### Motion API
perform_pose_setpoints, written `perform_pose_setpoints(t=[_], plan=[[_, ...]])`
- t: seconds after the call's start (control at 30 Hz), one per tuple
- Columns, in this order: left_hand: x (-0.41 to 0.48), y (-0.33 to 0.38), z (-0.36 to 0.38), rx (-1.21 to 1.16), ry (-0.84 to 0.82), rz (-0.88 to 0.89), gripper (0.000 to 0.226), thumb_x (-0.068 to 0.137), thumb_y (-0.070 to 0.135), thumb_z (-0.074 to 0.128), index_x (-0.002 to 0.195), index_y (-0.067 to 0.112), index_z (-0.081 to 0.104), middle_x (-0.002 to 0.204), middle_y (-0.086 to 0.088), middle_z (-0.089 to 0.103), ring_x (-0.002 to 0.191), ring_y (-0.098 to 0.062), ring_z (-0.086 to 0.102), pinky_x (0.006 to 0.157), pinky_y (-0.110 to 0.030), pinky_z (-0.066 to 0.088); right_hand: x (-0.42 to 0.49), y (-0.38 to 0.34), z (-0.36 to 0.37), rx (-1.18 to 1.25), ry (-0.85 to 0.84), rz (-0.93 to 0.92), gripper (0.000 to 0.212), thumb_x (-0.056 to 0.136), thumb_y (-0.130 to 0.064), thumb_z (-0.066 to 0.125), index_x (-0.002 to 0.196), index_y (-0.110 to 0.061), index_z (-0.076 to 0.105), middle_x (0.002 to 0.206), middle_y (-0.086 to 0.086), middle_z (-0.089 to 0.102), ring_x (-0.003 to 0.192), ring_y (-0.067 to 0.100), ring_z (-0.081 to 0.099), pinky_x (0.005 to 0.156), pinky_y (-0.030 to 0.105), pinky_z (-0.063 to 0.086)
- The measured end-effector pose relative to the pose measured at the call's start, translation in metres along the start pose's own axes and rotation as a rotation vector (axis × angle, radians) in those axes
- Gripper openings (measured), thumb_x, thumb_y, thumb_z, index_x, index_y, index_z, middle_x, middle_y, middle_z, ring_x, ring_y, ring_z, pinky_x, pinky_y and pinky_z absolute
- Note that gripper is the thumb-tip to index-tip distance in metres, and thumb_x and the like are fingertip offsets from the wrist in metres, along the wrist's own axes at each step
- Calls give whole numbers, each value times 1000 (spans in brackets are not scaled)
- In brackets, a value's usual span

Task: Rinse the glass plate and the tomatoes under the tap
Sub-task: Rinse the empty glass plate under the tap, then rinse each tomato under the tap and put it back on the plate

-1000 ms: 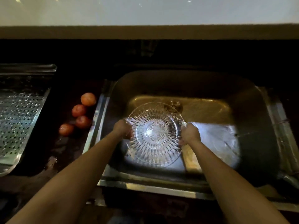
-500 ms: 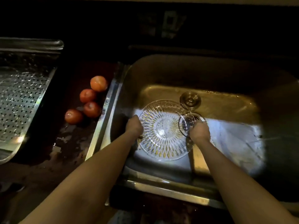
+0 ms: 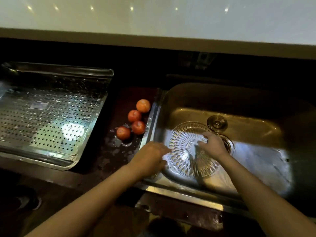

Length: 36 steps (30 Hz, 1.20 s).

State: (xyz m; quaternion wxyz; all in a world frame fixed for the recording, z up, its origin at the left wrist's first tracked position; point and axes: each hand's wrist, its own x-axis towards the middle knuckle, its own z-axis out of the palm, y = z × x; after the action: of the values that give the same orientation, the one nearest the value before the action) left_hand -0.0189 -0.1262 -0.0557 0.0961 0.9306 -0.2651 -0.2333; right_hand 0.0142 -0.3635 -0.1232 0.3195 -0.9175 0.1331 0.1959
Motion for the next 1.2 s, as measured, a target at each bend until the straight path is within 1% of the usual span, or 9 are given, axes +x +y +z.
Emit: perform_pose_setpoints(t=[0.1,0.27,0.63,0.73,0.8,0.87,0.97,1.1,1.2], plan=[[-38,-21,-5,276,118,144,48,68,37,74,112,19,69,122,-4,66,117,-23,60,98,-44,47,-15,-52,-2,43,0,-249,45,87,-28,62,127,-12,53,127,10,59,119,25,49,96,30,38],[-67,-39,1,370,186,137,54,87,47,42,132,19,54,142,-5,48,133,-20,43,104,-43,42,-27,-129,2,1,-38,-531,51,81,-38,67,127,-18,54,126,5,58,119,21,41,97,28,34],[-67,-51,2,300,248,164,57,93,41,38,141,11,41,150,-8,35,141,-24,28,116,-42,21,-19,-182,40,8,76,-646,53,72,-32,76,119,-14,60,115,8,62,109,27,45,93,33,37],[-73,-60,3,69,204,148,57,97,40,38,147,14,28,157,-3,17,147,-18,7,118,-26,-6,-23,-180,45,69,51,-670,51,72,-27,77,118,-12,62,108,7,62,105,25,45,84,19,32],[-79,-61,-6,-220,282,105,48,94,32,46,139,12,44,147,-7,41,139,-19,33,116,-24,17,-28,-178,41,121,33,-676,49,72,-25,77,117,-12,62,104,2,60,101,21,44,78,15,29],[-79,-59,-23,-404,538,-10,38,90,26,49,125,11,57,122,-7,62,111,-18,57,96,-27,42,-34,-174,28,151,27,-678,47,73,-26,77,117,-16,61,106,-1,58,99,16,42,73,13,30],[-65,-48,-49,-604,779,-253,33,93,23,49,124,16,60,112,-6,67,95,-18,63,84,-31,49,-47,-165,2,163,40,-686,47,74,-24,76,118,-18,59,107,-6,53,101,13,43,78,1,30],[-31,-18,-82,-848,631,-298,38,99,25,40,134,17,51,111,-7,68,99,-15,63,94,-29,47,-72,-158,-34,149,89,-681,47,75,-25,75,119,-20,59,111,-3,56,105,14,46,87,18,36],[-9,16,-106,-915,576,-184,35,100,23,36,126,16,57,122,-12,63,111,-29,59,98,-43,47,-90,-151,-70,174,176,-649,48,75,-23,75,119,-19,60,112,1,59,105,15,47,86,11,35]])
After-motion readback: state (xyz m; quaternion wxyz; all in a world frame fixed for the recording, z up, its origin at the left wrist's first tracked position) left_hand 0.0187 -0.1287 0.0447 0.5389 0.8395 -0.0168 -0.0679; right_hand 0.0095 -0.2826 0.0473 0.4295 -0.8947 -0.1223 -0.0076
